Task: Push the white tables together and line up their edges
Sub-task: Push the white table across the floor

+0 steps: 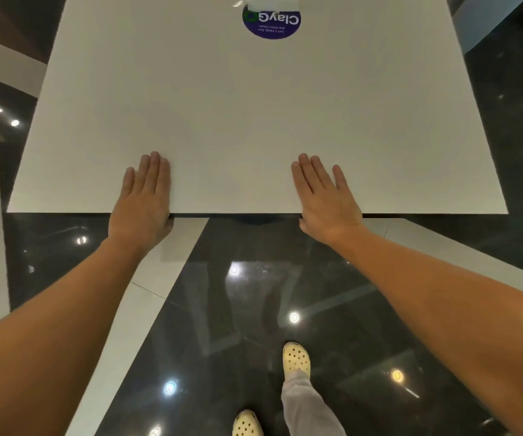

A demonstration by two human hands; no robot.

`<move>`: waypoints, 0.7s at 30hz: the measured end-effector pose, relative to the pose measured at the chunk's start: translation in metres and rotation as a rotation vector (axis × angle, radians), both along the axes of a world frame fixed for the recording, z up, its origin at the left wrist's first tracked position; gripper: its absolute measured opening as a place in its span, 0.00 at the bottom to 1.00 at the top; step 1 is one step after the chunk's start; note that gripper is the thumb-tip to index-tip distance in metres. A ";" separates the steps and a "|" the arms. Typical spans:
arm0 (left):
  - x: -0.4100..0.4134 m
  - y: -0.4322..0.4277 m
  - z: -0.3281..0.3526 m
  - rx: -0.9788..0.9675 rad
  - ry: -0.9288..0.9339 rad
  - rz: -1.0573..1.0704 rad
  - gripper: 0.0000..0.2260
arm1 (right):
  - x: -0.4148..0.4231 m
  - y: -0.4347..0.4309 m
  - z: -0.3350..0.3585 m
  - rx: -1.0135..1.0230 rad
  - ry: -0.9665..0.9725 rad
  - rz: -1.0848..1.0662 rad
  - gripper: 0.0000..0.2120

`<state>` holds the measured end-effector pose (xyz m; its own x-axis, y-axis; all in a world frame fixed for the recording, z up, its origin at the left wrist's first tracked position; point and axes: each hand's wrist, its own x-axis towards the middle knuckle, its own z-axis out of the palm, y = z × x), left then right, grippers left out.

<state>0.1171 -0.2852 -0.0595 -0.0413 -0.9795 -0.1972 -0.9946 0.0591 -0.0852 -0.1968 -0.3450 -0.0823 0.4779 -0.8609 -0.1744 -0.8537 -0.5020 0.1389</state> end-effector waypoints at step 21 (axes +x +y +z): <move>-0.136 -0.006 -0.009 -0.106 0.089 0.152 0.44 | -0.118 -0.062 0.023 0.030 0.060 0.172 0.47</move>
